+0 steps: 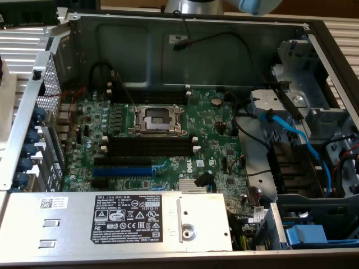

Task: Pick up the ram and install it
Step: 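Pick up the ram and move it above insertion slot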

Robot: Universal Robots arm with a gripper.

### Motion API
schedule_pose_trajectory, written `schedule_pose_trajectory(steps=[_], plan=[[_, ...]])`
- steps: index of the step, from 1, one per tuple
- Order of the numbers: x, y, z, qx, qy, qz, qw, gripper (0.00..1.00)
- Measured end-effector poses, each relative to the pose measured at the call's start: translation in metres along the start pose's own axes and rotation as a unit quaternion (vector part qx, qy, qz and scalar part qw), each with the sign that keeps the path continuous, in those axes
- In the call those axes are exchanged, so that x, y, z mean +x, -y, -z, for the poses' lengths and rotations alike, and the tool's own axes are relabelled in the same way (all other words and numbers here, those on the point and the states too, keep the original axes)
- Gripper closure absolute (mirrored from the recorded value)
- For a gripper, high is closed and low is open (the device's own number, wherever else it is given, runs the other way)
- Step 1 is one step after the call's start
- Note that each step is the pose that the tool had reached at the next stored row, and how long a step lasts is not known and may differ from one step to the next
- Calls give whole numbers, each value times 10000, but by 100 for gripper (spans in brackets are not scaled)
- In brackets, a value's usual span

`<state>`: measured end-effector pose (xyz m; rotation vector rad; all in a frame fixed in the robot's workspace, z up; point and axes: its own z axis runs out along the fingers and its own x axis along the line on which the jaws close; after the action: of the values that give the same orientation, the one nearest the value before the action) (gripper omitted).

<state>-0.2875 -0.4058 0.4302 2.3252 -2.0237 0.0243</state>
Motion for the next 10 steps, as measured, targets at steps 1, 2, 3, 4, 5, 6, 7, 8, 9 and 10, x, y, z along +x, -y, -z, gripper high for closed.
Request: schedule_pose_trajectory(steps=[1, 2, 3, 4, 5, 6, 7, 8, 9, 10], plan=[[3, 20, 2, 2, -2, -2, 10000, 88], [6, 40, 2, 3, -3, -3, 10000, 88], [8, 58, 3, 4, -4, -6, 10000, 88], [9, 72, 3, 5, -4, -13, 10000, 88], [10, 81, 3, 7, -4, -24, 10000, 88], [10, 88, 4, 9, -4, -40, 10000, 88], [10, 91, 4, 12, -4, -63, 10000, 88], [10, 92, 4, 18, -3, -94, 10000, 88], [10, 94, 3, 26, -3, -134, 9999, 88], [10, 95, 4, 36, -4, -172, 9998, 88]])
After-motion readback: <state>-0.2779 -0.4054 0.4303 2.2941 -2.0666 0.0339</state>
